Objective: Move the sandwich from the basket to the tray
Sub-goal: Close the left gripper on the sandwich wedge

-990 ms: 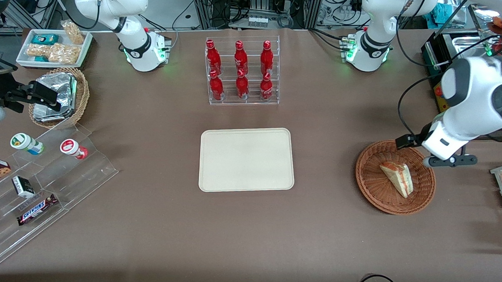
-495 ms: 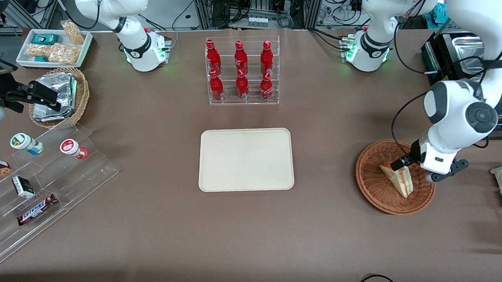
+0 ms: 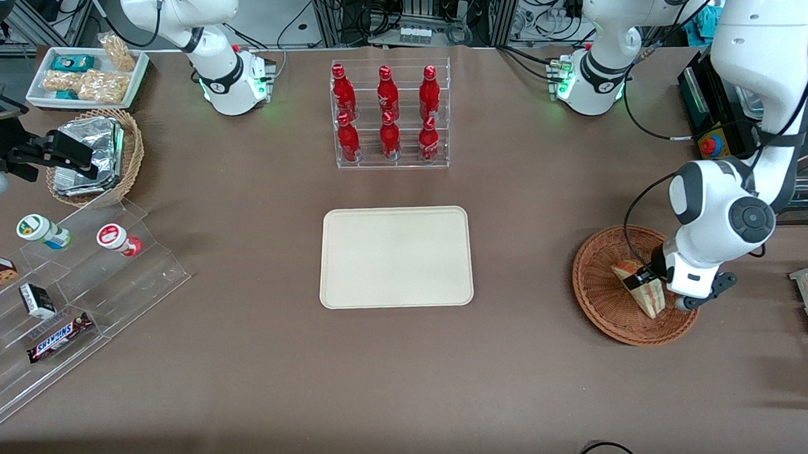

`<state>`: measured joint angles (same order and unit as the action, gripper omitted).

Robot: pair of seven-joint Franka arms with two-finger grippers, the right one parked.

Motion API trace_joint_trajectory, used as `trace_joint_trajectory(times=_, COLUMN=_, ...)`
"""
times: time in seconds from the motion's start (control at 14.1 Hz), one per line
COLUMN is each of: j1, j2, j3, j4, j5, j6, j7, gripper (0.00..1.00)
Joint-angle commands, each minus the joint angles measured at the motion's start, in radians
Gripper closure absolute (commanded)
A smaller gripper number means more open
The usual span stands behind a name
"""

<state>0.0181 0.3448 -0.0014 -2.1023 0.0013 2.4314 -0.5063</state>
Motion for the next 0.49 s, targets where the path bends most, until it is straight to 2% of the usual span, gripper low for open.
trace_joint_trajectory(times=0.0, j1=0.002, j2=-0.001, j3=-0.003, j4=0.021, j5=0.008, j6=-0.005, j7=-0.015, gripper=0.94)
trace_joint_trajectory(times=0.21, j1=-0.009, j2=-0.059, j3=-0.009, j4=0.056, j5=0.012, j6=-0.108, j7=0.008, gripper=0.95)
trace_joint_trajectory(times=0.42, j1=-0.070, j2=-0.076, j3=-0.040, j4=0.175, j5=0.014, j6=-0.318, j7=0.199, gripper=0.94)
